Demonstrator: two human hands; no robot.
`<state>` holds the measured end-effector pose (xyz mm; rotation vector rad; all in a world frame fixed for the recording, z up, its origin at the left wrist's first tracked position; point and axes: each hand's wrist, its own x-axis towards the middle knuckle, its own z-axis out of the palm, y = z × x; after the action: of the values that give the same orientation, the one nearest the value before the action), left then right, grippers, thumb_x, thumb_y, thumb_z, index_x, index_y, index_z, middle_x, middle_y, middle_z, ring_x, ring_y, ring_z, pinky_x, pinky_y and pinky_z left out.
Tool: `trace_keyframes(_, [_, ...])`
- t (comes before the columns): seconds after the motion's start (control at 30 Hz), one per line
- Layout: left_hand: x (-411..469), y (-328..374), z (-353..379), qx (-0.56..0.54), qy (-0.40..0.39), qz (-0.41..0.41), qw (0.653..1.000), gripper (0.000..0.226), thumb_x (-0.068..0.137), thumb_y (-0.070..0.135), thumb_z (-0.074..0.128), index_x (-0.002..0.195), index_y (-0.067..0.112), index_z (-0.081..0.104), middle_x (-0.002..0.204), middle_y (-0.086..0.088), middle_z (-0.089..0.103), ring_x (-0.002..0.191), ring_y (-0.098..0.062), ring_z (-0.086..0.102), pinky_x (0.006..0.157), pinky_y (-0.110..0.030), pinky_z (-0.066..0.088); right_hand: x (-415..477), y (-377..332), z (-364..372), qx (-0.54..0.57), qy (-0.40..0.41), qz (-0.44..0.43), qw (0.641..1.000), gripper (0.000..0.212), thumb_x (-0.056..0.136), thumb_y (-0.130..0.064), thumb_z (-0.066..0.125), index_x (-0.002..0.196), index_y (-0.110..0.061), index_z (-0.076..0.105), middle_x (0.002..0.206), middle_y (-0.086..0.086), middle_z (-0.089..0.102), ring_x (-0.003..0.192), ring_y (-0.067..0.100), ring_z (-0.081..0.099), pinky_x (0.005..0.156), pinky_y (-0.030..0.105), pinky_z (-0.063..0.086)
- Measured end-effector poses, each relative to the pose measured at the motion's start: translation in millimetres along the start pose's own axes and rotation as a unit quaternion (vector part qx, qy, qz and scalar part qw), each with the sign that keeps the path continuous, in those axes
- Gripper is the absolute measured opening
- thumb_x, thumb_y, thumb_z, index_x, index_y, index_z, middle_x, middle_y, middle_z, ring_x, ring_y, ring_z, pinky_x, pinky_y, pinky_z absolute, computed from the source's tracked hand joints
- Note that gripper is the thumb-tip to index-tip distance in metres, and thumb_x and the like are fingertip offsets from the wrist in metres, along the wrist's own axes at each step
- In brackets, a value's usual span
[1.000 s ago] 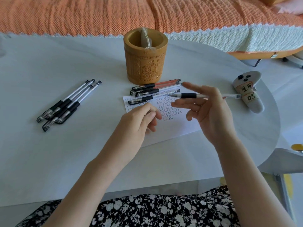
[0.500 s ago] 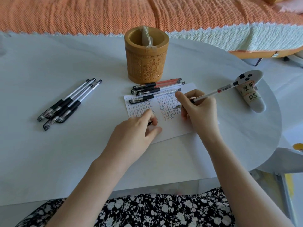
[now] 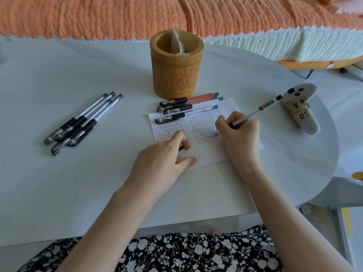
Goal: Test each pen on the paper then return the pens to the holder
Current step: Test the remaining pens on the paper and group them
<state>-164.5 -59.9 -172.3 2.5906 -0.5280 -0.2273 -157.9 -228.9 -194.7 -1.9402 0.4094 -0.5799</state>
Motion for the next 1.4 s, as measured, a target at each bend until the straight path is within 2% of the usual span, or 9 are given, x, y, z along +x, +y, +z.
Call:
trace_keyframes(0.17, [0.6, 0.1, -0.1, 0.007, 0.0, 0.001, 1.0, 0.026, 0.086, 0.049, 0.055, 0.099, 0.03, 0.043, 0.061, 0.011, 0.045, 0.056, -0.004, 0.043, 0.056, -0.025, 0.033, -0.2, 1.8, 0.9, 0.003, -0.001, 0.002, 1.0, 0.035, 0.077, -0.002, 0.057, 0.056, 0.006, 0.03, 0.05, -0.006, 0.021, 0.051, 0.009, 0.017, 0.046, 0.021, 0.014])
trace_keyframes(0.33, [0.0, -0.1, -0.3, 0.009, 0.0, 0.006, 1.0, 0.025, 0.086, 0.049, 0.055, 0.098, 0.031, 0.042, 0.061, 0.011, 0.045, 0.055, -0.002, 0.042, 0.05, -0.018, 0.03, 0.2, 2.2, 1.7, 0.002, -0.006, -0.005, 1.0, 0.037, 0.077, -0.003, 0.057, 0.055, 0.001, 0.029, 0.05, -0.005, 0.019, 0.051, 0.009, 0.015, 0.046, 0.022, 0.013])
trace_keyframes(0.47, [0.3, -0.4, 0.3, 0.01, 0.0, 0.007, 1.0, 0.025, 0.086, 0.049, 0.054, 0.098, 0.031, 0.042, 0.059, 0.011, 0.043, 0.053, -0.002, 0.041, 0.05, -0.019, 0.031, 0.6, 2.8, 1.9, -0.004, -0.008, -0.01, 1.0, 0.036, 0.078, -0.003, 0.058, 0.057, 0.004, 0.03, 0.054, -0.001, 0.02, 0.053, 0.01, 0.016, 0.047, 0.022, 0.013])
trace_keyframes(0.57, [0.4, -1.0, 0.9, 0.007, 0.001, 0.005, 1.0, 0.025, 0.086, 0.048, 0.055, 0.097, 0.031, 0.042, 0.057, 0.01, 0.041, 0.051, -0.003, 0.04, 0.05, -0.017, 0.031, 1.0, 3.4, 2.5, -0.002, -0.011, -0.012, 1.0, 0.037, 0.077, -0.003, 0.058, 0.055, 0.001, 0.029, 0.051, -0.006, 0.018, 0.051, 0.009, 0.015, 0.046, 0.02, 0.013])
trace_keyframes(0.73, [0.7, -0.6, 0.9, 0.0, 0.0, 0.0, 1.0, 0.025, 0.086, 0.048, 0.056, 0.097, 0.03, 0.042, 0.056, 0.01, 0.042, 0.051, -0.001, 0.039, 0.05, -0.018, 0.03, 0.7, 4.5, 2.4, -0.005, -0.022, -0.013, 1.0, 0.037, 0.078, -0.004, 0.058, 0.054, -0.008, 0.031, 0.045, -0.006, 0.018, 0.048, 0.009, 0.017, 0.045, 0.018, 0.013])
trace_keyframes(0.93, [0.1, 0.0, -0.2, -0.002, -0.002, -0.003, 1.0, 0.026, 0.086, 0.049, 0.056, 0.098, 0.03, 0.043, 0.058, 0.01, 0.044, 0.053, -0.001, 0.041, 0.052, -0.024, 0.032, 0.4, 4.4, 3.3, -0.002, -0.016, -0.017, 1.0, 0.036, 0.079, -0.003, 0.058, 0.057, 0.003, 0.029, 0.051, -0.004, 0.019, 0.053, 0.01, 0.016, 0.047, 0.022, 0.013])
trace_keyframes(1.1, [0.2, 0.8, -0.4, -0.001, -0.002, -0.005, 1.0, 0.026, 0.085, 0.049, 0.056, 0.098, 0.031, 0.043, 0.06, 0.013, 0.046, 0.055, -0.002, 0.043, 0.052, -0.022, 0.031, 0.1, 3.7, 3.0, -0.003, -0.01, -0.018, 1.0, 0.036, 0.079, -0.002, 0.057, 0.057, 0.002, 0.028, 0.056, 0.001, 0.019, 0.054, 0.01, 0.016, 0.048, 0.023, 0.013])
trace_keyframes(1.27, [0.5, 0.5, -0.2, -0.003, -0.004, -0.006, 1.0, 0.026, 0.085, 0.049, 0.056, 0.098, 0.03, 0.043, 0.06, 0.012, 0.046, 0.055, -0.001, 0.042, 0.055, -0.025, 0.032, 1.5, 4.2, 2.2, 0.003, -0.012, -0.009, 1.0, 0.036, 0.078, -0.003, 0.057, 0.055, -0.007, 0.03, 0.05, -0.007, 0.018, 0.051, 0.009, 0.016, 0.046, 0.02, 0.014])
trace_keyframes(1.4, [0.1, 0.2, 0.0, -0.001, -0.003, -0.005, 1.0, 0.026, 0.086, 0.049, 0.056, 0.099, 0.03, 0.043, 0.06, 0.013, 0.045, 0.054, 0.0, 0.041, 0.058, -0.025, 0.032, 0.7, 3.8, 2.4, -0.005, -0.018, -0.015, 1.0, 0.035, 0.078, -0.004, 0.058, 0.058, 0.003, 0.03, 0.055, 0.001, 0.02, 0.054, 0.01, 0.016, 0.048, 0.023, 0.013])
